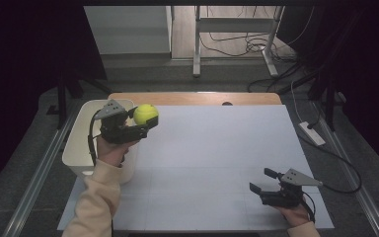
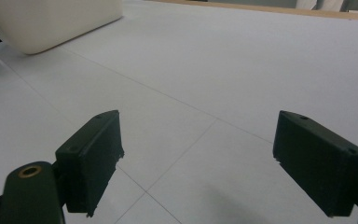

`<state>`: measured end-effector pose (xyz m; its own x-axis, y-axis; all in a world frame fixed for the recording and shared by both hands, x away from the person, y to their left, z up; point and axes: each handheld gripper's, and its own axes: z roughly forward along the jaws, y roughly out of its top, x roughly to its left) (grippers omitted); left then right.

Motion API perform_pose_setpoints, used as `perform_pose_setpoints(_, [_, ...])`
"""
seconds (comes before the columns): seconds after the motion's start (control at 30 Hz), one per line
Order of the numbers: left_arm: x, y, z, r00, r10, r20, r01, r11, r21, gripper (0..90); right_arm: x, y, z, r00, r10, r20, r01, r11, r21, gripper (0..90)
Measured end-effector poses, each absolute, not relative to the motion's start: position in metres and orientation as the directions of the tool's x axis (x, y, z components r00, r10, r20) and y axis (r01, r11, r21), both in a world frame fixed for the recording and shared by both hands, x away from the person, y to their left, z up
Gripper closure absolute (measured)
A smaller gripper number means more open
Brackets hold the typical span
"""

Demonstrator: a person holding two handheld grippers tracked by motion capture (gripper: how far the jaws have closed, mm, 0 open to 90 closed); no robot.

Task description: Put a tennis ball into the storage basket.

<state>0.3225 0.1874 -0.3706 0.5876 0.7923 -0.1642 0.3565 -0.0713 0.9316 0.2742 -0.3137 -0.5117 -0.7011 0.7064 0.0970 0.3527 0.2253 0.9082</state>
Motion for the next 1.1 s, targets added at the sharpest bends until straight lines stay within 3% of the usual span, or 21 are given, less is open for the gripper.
perform_pose_setpoints(1.1, [0.328, 0.228, -0.375, 0.471, 0.863, -0.183, 0.411, -0.031, 0.911, 27.4, 0.274, -0.313, -0.512, -0.703, 0.705, 0.091, 0.349, 0.231, 0.908, 15.3])
